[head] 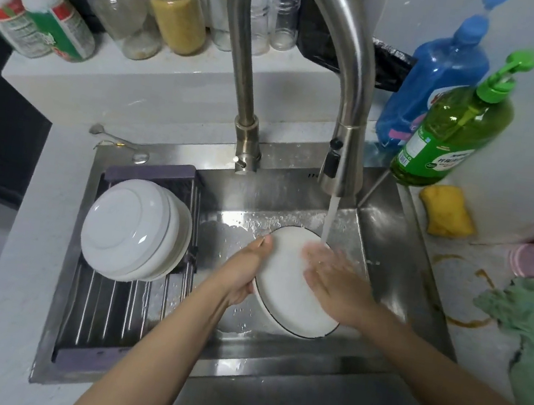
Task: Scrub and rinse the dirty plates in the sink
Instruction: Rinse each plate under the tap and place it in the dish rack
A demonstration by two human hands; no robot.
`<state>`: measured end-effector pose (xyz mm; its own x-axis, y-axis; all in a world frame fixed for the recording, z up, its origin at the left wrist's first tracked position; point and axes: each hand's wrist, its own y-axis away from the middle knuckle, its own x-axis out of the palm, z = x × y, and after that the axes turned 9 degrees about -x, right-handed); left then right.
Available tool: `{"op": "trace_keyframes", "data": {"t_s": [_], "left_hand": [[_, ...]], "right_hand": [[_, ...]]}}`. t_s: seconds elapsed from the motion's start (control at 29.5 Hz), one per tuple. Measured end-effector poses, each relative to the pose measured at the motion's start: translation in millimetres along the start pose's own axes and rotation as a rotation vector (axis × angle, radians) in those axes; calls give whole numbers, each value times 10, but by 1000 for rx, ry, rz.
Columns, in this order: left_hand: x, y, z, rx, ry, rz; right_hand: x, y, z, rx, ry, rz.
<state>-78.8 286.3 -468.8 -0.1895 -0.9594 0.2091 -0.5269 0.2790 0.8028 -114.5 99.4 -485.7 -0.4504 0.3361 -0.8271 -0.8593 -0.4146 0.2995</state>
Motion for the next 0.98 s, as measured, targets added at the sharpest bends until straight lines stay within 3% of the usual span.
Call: {"op": "trace_keyframes", "data": {"t_s": [0.1, 0.24, 0.41, 0.48, 0.54, 0.65, 0.78, 0.92, 0.98], "left_hand": [[14, -14, -10, -44, 14, 21], [-98, 9, -28, -28, 163, -34], [-167, 65, 15, -26, 248, -75], [-197, 95, -6, -57, 262, -96], [-212, 136, -38, -100, 288, -94], [-262, 256, -131, -129, 289, -113], [-431, 373, -216, -38, 258, -117], [-578, 606, -223, 158, 178, -146], [-675, 770, -239, 289, 63, -273]], "right_hand": [[96, -225, 392, -35, -302, 15], [71, -23, 651, -203, -427, 120], [-61, 431, 271, -326, -150, 110], [-39, 497, 92, -390, 34, -32], [-17, 499, 57, -389, 52, -164], [-79, 446, 276, -329, -105, -281], [-295, 399, 568, -163, -383, -329], [-560, 186, 845, -50, -995, -297], [-709, 32, 993, 18, -1212, -278]]}}
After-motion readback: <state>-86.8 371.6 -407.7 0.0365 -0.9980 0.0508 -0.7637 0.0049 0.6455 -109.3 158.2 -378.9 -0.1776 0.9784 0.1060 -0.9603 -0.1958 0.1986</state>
